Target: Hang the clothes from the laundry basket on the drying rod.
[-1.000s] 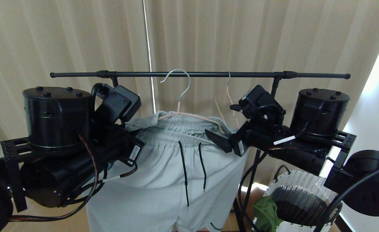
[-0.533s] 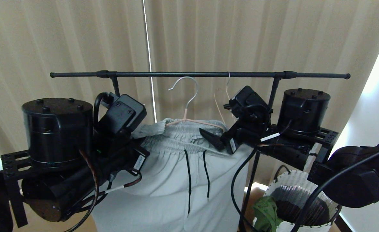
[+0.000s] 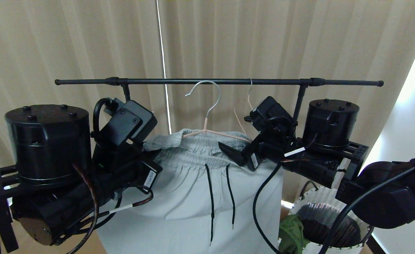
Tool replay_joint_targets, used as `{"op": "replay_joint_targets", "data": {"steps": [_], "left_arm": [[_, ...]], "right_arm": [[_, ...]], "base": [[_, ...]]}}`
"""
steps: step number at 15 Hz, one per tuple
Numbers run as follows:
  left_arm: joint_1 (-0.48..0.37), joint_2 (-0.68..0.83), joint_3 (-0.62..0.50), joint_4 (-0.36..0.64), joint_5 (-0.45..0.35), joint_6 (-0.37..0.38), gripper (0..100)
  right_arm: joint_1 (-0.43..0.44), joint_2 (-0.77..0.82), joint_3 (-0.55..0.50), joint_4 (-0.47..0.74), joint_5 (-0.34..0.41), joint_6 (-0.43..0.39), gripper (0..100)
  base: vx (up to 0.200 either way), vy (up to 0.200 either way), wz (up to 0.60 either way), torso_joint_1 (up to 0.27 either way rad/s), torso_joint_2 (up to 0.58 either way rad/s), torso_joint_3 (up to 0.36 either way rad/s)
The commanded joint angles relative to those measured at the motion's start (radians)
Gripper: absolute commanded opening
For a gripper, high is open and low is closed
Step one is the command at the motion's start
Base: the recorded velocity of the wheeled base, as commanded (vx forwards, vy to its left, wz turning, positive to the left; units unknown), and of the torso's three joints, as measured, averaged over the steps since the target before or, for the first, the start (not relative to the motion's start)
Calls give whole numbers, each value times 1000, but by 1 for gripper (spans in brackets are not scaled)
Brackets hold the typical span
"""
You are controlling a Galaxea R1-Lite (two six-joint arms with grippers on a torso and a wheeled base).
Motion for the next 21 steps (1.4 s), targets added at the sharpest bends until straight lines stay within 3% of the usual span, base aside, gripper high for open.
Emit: {"op": "replay_joint_targets", "data": {"steps": [1,12,13,16,21], "left_arm": [[1,-3,1,-1,1,-1,0],[24,7,21,0,7,5,0],[27,4,27,0,7,14,100],[26,-14,44,-1,-3,13,100],[27,-80,156,-76,-111,11,100]], "right_arm": [[1,0,2,-2,1,0,0],[2,-8,6,-2,1,1,0],[2,-11,8,-3,1,1,0],[-1,-20,14,-3,-13,1,0],[-93,-99,104,-3,-44,3,0]], "base": [[0,0,0,0,0,0],[0,0,0,0,0,0],[0,0,0,0,0,0],[0,0,0,0,0,0],[0,0,0,0,0,0]]}}
